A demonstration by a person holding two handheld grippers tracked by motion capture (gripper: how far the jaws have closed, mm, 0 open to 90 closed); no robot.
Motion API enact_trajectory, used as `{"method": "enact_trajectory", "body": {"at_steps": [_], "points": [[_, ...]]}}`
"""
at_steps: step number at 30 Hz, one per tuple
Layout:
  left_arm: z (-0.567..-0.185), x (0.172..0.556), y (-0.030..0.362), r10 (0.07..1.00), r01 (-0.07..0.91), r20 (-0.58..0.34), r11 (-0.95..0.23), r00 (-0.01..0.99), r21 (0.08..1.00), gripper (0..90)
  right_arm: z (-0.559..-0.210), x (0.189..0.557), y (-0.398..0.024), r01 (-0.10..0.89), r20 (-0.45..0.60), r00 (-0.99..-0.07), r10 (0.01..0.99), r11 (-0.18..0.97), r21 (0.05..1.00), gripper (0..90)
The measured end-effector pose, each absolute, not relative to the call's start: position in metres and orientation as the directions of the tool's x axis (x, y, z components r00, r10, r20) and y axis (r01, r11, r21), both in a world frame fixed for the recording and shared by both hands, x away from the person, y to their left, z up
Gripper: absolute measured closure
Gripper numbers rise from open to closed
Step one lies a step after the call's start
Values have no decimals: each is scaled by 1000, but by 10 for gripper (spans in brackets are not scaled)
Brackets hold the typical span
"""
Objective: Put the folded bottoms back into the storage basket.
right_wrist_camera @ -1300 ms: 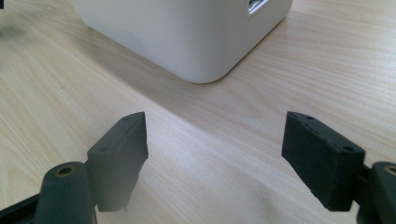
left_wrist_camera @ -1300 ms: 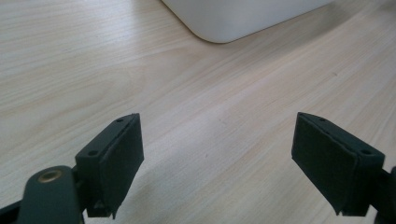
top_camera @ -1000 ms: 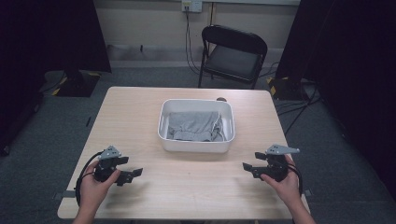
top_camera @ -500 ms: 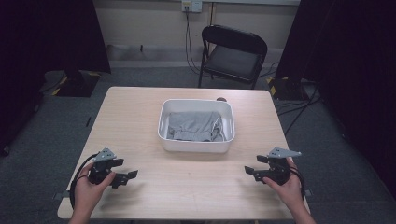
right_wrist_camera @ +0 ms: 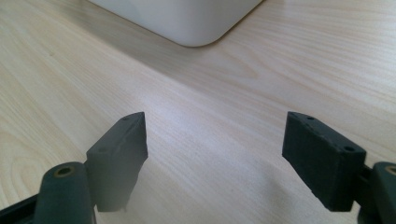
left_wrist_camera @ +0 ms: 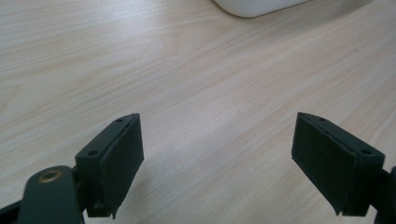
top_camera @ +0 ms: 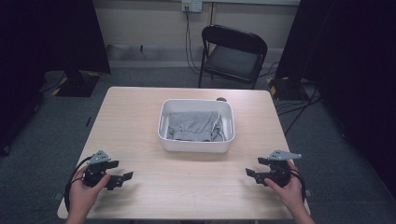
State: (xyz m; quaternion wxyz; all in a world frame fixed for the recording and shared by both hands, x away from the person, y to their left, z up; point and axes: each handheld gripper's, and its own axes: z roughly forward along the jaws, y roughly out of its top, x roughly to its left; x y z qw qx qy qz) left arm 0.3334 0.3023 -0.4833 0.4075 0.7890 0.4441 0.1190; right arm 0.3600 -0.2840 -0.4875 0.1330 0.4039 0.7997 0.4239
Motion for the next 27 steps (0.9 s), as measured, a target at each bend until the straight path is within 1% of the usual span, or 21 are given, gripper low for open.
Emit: {"method": "enact_trajectory", "body": {"at_steps": [17,20,27], "points": [[-490,325,310,796,598,-146,-306,588,741,166,-496,355,-294,541,104,-633,767,342,769,217],[-490,323,313,797,597,-155,-292,584,747,166,-495,354,-295,540,101,-632,768,344,768,217],[-493,321,318,805,598,-127,-314,580,738,167,-499,353,-294,537,78,-639,765,371,758,213]]}}
